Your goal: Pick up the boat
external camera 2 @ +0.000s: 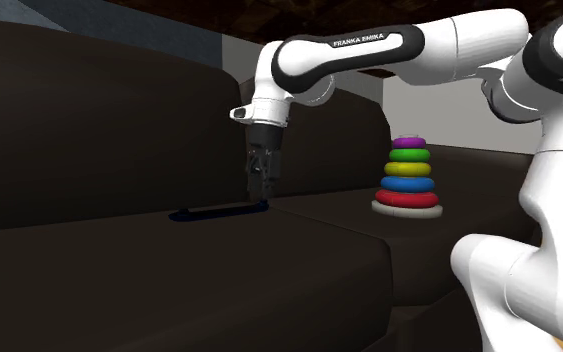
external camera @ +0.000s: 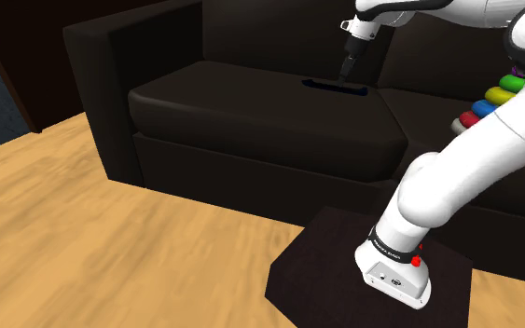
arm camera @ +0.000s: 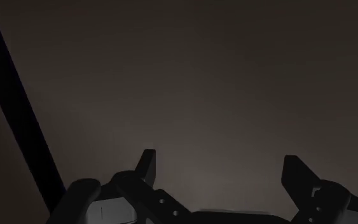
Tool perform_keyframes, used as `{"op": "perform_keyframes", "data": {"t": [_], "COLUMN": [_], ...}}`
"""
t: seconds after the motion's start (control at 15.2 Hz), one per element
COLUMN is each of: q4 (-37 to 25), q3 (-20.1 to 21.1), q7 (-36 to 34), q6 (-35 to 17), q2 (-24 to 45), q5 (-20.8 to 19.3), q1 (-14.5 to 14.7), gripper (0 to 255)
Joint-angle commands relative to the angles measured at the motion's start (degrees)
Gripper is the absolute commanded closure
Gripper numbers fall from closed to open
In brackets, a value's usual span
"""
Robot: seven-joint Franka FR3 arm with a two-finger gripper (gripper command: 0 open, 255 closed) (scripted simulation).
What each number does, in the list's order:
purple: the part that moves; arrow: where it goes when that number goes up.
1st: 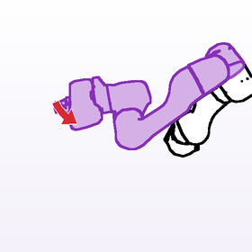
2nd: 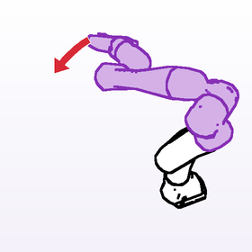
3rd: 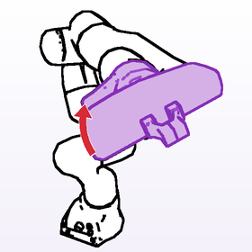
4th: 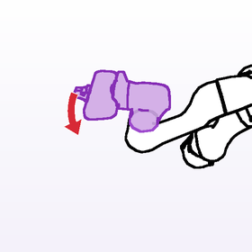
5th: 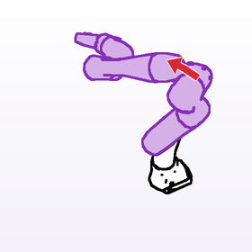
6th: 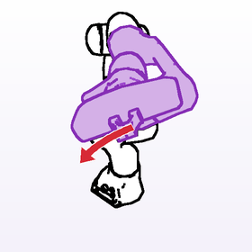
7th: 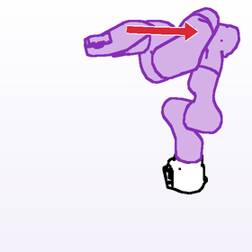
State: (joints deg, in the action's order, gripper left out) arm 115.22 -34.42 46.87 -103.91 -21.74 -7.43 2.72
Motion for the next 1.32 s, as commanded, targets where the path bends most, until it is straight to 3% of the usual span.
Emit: {"op": "perform_keyframes", "data": {"t": [0.0,0.26,0.46,0.66,0.86,0.92,1.25], "q4": [-3.14,-11.22,-18.74,-27.84,-38.81,-41.23,-36.51], "q3": [-3.33,-10.6,-14.89,-15.98,-13.74,-13.08,-12.9], "q7": [4.69,15.33,24.33,32.33,37.43,38.08,38.98], "q6": [-0.65,-0.99,0.63,4.22,8.86,9.83,5.8], "q2": [3.82,14.48,24.66,35.51,45.4,47.25,46.68], "q5": [2.17,10.11,19.12,28.78,36.52,37.79,37.52], "q1": [0.85,2.12,0.61,-4.83,-13.18,-14.97,-13.72], "gripper": [0,0,0,0,0,0,0]}}
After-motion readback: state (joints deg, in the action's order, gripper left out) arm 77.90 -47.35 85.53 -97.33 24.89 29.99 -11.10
